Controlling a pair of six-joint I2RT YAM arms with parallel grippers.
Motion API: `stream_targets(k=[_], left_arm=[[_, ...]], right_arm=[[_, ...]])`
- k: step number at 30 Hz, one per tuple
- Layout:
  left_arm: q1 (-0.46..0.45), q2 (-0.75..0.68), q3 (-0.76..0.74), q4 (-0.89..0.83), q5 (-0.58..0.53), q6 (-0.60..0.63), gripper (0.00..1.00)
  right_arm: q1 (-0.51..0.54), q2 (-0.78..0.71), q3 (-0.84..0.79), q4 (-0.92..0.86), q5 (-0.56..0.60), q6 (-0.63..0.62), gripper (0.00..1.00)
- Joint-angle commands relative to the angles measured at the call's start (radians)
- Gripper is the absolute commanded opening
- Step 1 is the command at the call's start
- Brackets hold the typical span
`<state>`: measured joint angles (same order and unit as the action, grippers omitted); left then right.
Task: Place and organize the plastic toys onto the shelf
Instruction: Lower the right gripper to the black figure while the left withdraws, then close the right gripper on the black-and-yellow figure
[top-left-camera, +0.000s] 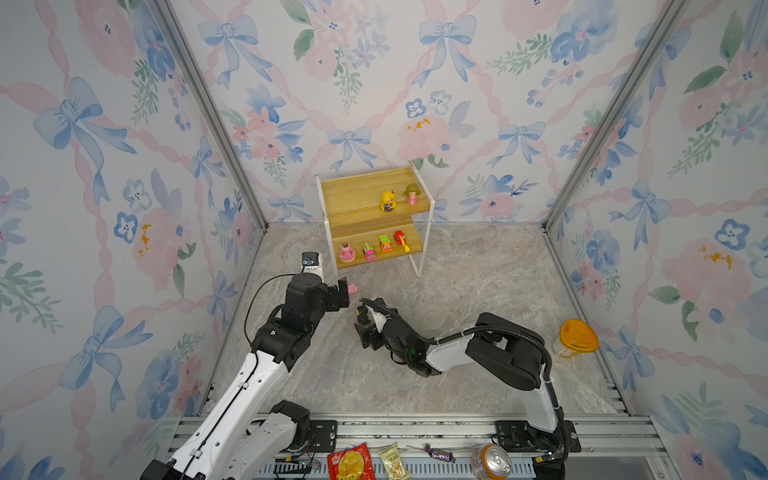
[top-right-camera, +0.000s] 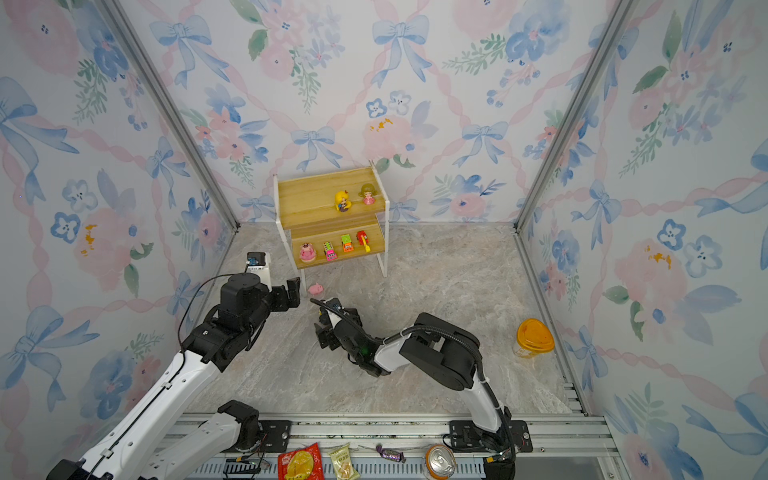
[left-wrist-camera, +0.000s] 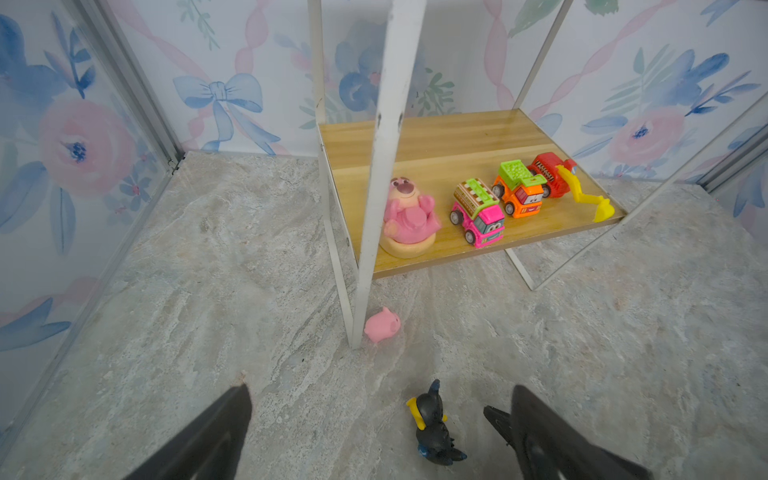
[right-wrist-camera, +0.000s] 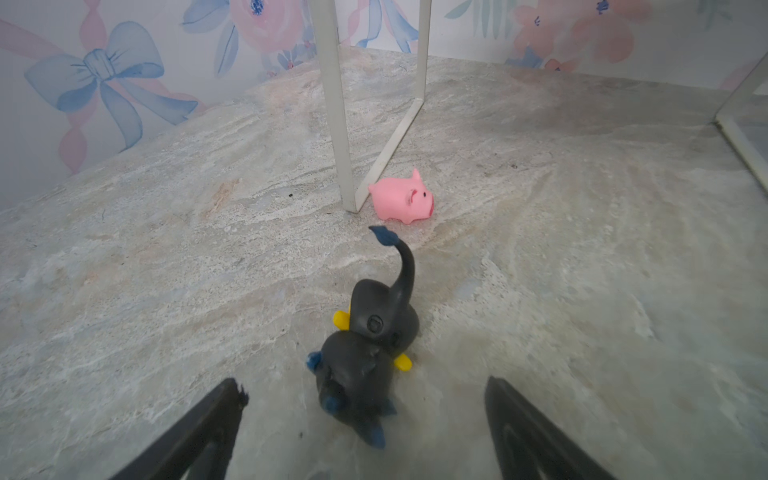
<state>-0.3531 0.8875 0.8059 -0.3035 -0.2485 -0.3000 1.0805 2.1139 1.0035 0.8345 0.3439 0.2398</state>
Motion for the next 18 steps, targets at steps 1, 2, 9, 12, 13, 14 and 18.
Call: stream_targets(k=[1,2,9,12,13,14,18], left_arm=[[0.011,-0.001,-0.013,0.026,0.031,0.005,0.98],[0.013,-0.005,-0.014,0.027,0.029,0.005,0.98],[0.022,-0.024,-0.016,0.026,0.032,0.005,0.98],[0.023,-0.024,-0.019,0.030,0.032,0.005,0.98],[0.022,-0.025,-0.019,0.030,0.032,0.005,0.98],[0.024,-0.026,-0.019,0.031,0.032,0.005,0.98],[0.028,-0.027,-0.020,0.037,0.043,0.004,0.98]], right_arm=[[-0.008,0.054,0.055,0.012,0.004,-0.011,0.93],[-0.009,0.069,0.071,0.002,0.018,-0.014,0.93],[-0.023,0.139,0.138,-0.056,0.091,0.010,0.89],[-0.027,0.157,0.151,-0.064,0.105,0.018,0.82],[-0.027,0.159,0.154,-0.069,0.109,0.018,0.78],[-0.027,0.162,0.158,-0.077,0.112,0.019,0.72],[-0.030,0.150,0.150,-0.087,0.113,0.019,0.50]])
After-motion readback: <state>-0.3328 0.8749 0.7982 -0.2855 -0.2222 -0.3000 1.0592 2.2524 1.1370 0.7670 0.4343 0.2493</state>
